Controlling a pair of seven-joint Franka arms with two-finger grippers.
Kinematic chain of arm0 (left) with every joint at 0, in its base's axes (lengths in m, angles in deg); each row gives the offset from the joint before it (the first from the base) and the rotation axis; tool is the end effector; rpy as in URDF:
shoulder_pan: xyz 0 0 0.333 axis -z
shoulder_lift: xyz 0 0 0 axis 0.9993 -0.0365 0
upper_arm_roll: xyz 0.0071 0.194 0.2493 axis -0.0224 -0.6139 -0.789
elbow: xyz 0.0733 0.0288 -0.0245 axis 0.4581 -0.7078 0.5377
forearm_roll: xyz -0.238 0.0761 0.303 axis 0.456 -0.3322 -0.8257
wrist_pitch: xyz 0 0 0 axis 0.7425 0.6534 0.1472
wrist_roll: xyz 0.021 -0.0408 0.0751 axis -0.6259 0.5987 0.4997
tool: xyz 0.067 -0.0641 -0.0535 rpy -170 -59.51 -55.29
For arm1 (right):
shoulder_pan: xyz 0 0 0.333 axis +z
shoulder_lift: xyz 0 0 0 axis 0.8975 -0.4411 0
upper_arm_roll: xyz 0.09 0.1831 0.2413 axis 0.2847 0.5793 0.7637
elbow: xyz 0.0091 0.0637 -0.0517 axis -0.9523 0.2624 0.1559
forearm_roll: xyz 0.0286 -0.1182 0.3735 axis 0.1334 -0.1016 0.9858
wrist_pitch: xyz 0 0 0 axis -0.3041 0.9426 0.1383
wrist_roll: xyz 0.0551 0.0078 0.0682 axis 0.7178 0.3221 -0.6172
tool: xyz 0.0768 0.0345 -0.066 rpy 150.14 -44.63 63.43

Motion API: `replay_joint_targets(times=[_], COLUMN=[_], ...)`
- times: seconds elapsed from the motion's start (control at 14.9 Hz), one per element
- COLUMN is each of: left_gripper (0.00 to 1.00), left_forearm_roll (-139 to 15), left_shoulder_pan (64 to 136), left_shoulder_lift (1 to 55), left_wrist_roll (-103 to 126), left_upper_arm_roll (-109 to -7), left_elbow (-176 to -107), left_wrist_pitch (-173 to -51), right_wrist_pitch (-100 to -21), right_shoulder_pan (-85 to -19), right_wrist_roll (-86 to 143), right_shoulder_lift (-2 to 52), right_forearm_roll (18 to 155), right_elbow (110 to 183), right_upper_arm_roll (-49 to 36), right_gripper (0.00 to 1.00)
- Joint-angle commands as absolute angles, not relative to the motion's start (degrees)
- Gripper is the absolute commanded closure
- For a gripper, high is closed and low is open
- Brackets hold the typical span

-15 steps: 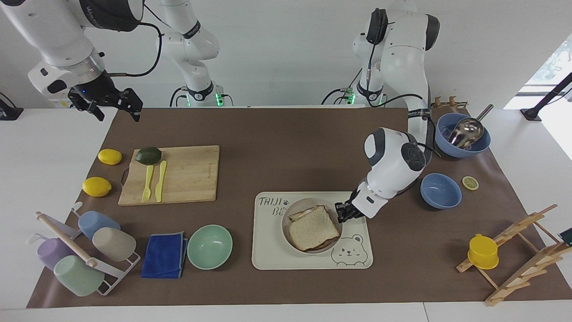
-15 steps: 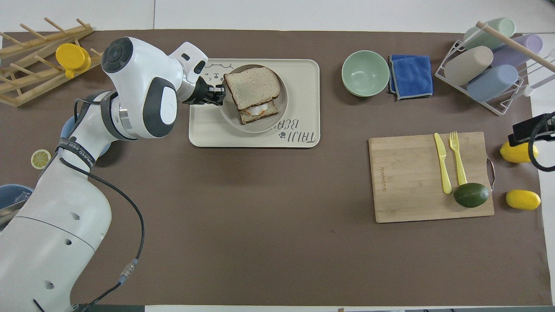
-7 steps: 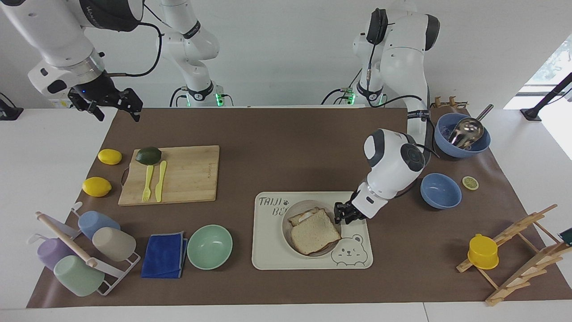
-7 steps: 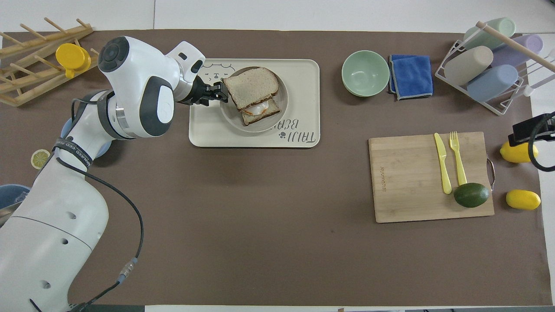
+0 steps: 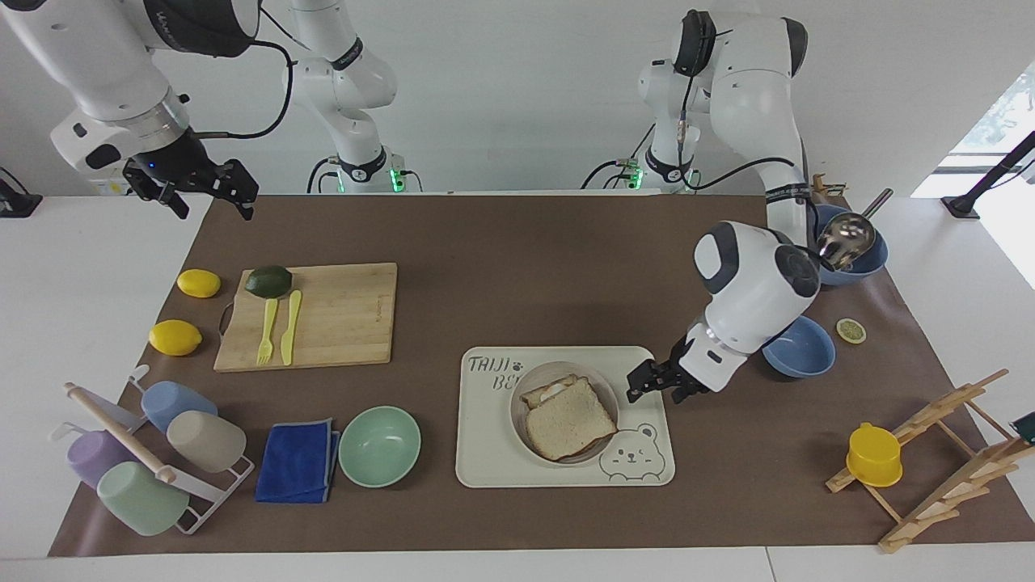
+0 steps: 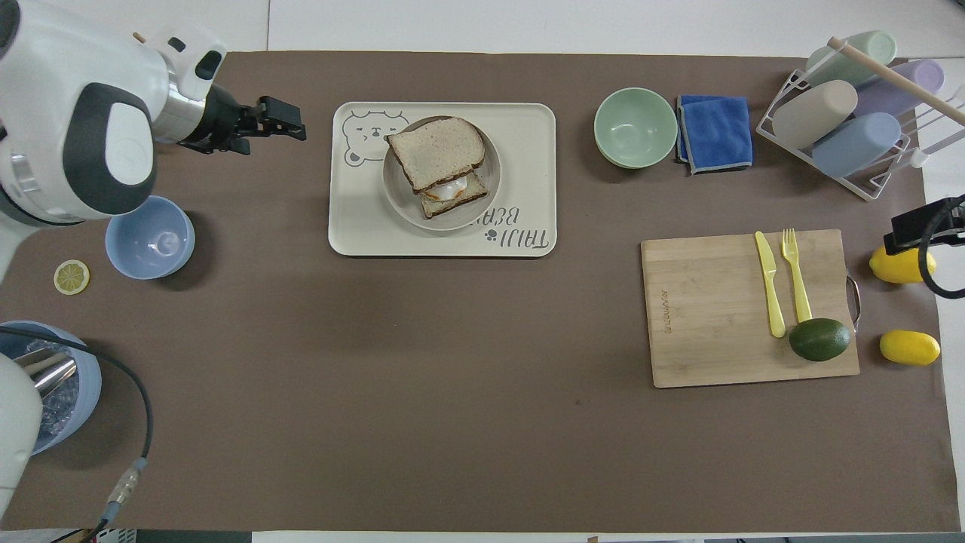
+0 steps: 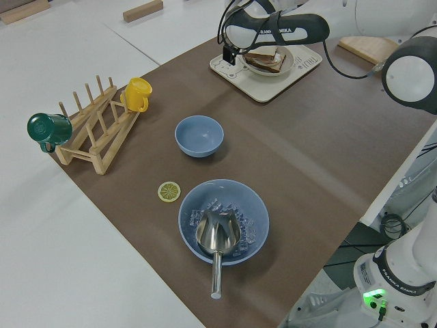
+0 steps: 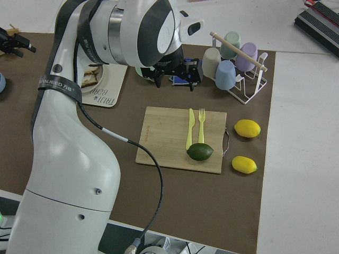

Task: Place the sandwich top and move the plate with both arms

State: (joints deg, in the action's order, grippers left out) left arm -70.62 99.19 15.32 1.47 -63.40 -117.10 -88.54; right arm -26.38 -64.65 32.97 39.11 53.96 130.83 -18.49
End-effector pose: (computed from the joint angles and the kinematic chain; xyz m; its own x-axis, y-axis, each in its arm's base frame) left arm 0.6785 -0.1291 0.4646 0.9947 0.0531 0.0885 0.0271 -0.9619 0.2722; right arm 0.5455 -0.0547 0.6217 0.9945 -0.0286 -0.1007 -0.0256 -0.9992 0.0312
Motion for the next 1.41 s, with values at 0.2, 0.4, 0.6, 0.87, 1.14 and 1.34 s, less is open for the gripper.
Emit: replay_joint_targets(times=[0.2,0.4,0.6,0.87,1.14,1.34], left_gripper=[0.0,0.0,0.0,0.0,0.0,0.0], left_forearm_roll=[-82.8,-84.8,-86.0,-85.9,-85.8,-85.8], left_shoulder_pan=[97.1,96.1,96.4,94.5,92.8,93.0], left_shoulder_lift=[28.9,33.9,38.7,42.5,40.9,38.7], left_wrist_roll=[0.9,0.9,1.0,1.1,1.2,1.0], left_upper_arm_roll=[-64.2,-64.2,-64.0,-61.8,-59.0,-59.1], left_elbow=[-119.0,-119.3,-124.3,-133.2,-130.4,-125.2], left_wrist_pitch=[-72.7,-65.4,-59.5,-63.8,-64.3,-58.9], right_wrist_pitch=[-26.2,-26.2,-26.2,-26.2,-26.2,-26.1], right_shoulder_pan=[-64.5,-64.5,-64.5,-64.5,-64.5,-64.5], right_wrist_roll=[32.7,32.7,32.7,32.7,32.7,32.7], right_shoulder_lift=[40.0,40.0,40.0,40.0,40.0,40.0], right_forearm_roll=[55.2,55.2,55.2,55.2,55.2,55.2], right_elbow=[131.9,131.9,131.9,131.9,131.9,131.9], right_upper_arm_roll=[-18.8,-18.8,-18.8,-18.8,-18.8,-18.8], right_gripper=[0.0,0.0,0.0,0.0,0.0,0.0])
